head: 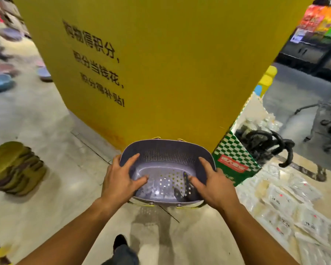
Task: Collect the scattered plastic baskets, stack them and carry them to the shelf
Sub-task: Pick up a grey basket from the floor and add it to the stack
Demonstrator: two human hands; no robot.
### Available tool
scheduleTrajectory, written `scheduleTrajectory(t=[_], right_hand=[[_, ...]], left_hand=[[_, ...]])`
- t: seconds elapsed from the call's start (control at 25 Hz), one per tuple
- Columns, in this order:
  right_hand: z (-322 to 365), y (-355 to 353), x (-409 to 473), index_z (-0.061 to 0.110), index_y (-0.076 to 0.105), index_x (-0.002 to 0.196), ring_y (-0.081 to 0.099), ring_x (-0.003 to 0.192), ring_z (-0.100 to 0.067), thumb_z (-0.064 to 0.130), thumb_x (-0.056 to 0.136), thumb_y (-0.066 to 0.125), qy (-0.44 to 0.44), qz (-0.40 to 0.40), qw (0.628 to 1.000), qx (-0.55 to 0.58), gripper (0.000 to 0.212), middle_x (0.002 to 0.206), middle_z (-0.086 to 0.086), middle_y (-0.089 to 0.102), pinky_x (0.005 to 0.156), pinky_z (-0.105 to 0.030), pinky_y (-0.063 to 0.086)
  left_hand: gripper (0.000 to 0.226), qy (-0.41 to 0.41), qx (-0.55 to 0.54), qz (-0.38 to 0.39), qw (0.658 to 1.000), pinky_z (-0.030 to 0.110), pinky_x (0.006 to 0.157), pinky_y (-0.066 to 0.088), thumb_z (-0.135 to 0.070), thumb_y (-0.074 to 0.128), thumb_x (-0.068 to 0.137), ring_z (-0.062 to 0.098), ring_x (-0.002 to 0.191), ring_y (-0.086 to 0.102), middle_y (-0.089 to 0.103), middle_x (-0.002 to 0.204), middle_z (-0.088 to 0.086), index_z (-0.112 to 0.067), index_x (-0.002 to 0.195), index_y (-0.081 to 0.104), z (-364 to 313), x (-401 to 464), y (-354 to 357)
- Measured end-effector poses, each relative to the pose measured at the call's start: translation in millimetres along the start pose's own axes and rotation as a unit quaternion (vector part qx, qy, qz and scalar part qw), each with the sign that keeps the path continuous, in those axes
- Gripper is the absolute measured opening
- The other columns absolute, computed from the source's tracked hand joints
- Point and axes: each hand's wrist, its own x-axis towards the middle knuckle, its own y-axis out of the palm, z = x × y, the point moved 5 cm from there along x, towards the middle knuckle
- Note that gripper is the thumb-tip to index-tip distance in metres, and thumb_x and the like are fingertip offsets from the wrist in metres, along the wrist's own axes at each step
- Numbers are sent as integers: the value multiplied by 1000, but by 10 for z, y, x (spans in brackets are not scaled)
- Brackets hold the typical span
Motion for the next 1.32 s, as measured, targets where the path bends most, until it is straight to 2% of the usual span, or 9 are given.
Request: scheduleTrajectory(t=[0.16, 0.36, 0.52, 0.68, 0.8, 0.96, 1.08, 1.24, 1.32], right_hand=[[1285, 290, 435, 50, 10, 152, 58, 113, -41, 79, 83, 39, -94, 7, 995, -38, 79, 133, -19, 51, 89, -45, 49], [2804, 792, 913, 49, 14, 152, 58, 118, -37, 80, 82, 42, -172, 39, 983, -44, 81, 140, -15, 50, 94, -44, 51], [4039, 1203, 1242, 54, 14, 149, 60, 115, -35, 84, 75, 37, -254, 73, 964, -41, 83, 134, -14, 55, 94, -45, 52], [5034, 1550, 1461, 57, 9, 146, 56, 120, -38, 87, 66, 29, -315, 105, 942, -54, 88, 138, -16, 51, 97, -51, 50], [5706, 1799, 1710, 59, 8, 145, 55, 120, -38, 87, 67, 33, -354, 136, 923, -66, 86, 139, -16, 50, 96, -51, 50], [6548, 2053, 2150, 61, 6, 144, 57, 118, -35, 90, 64, 26, -410, 156, 894, -92, 87, 139, -13, 48, 94, -49, 51], [7222, 2236, 2551, 61, 5, 144, 59, 115, -33, 89, 66, 28, -455, 173, 866, -111, 86, 139, -11, 48, 89, -46, 52], [8017, 2461, 3039, 56, 13, 147, 56, 115, -32, 84, 66, 34, -494, 214, 838, -91, 88, 131, -11, 53, 95, -46, 52], [8320, 2598, 3221, 51, 18, 150, 55, 116, -34, 80, 71, 39, -504, 224, 829, -95, 86, 131, -13, 51, 96, -45, 51]], left_hand=[[80, -76, 13, -63, 995, 46, 98, 47, -59, 75, 72, 35, 123, 48, 39, 143, 11, -44, 145, 44, 939, 111, -750], [81, -153, 28, -131, 979, 46, 97, 45, -62, 69, 73, 35, 126, 46, 39, 146, 9, -45, 146, 39, 1974, 343, -1720], [80, -227, 50, -171, 958, 45, 103, 42, -61, 67, 78, 34, 132, 42, 35, 150, 9, -43, 150, 36, 2741, 385, -2405], [78, -286, 65, -201, 935, 46, 99, 47, -63, 63, 82, 33, 130, 44, 34, 150, 7, -42, 151, 33, 3347, 435, -2876], [78, -328, 61, -224, 916, 47, 99, 48, -64, 62, 83, 32, 130, 45, 33, 151, 7, -40, 152, 33, 3786, 593, -3125], [78, -372, 33, -243, 895, 45, 104, 44, -60, 63, 86, 32, 136, 41, 27, 156, 6, -39, 153, 29, 4262, 895, -3297], [79, -432, 38, -253, 865, 46, 104, 44, -59, 63, 85, 32, 135, 40, 26, 155, 6, -39, 153, 28, 4628, 1182, -3444], [79, -453, 38, -300, 839, 47, 97, 48, -57, 69, 83, 33, 129, 44, 32, 149, 7, -38, 151, 34, 5013, 1563, -3576], [79, -480, 44, -296, 825, 46, 97, 47, -55, 69, 83, 35, 131, 43, 28, 151, 8, -40, 152, 32, 5223, 1720, -3611]])
